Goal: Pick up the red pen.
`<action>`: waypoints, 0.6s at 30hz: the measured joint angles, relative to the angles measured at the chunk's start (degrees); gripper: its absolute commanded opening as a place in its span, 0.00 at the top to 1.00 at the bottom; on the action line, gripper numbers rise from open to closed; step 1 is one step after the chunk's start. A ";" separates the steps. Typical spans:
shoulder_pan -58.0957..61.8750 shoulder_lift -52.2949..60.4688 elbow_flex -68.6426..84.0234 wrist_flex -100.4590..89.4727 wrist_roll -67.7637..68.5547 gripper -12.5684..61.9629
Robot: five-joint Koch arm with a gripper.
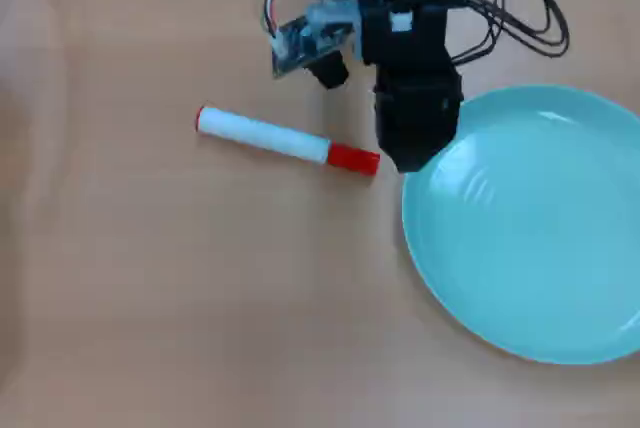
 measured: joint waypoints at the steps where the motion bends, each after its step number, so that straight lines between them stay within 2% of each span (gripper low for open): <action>1: -0.70 -0.35 0.26 0.18 -0.18 0.93; 18: -3.25 -1.32 1.05 4.22 0.00 0.92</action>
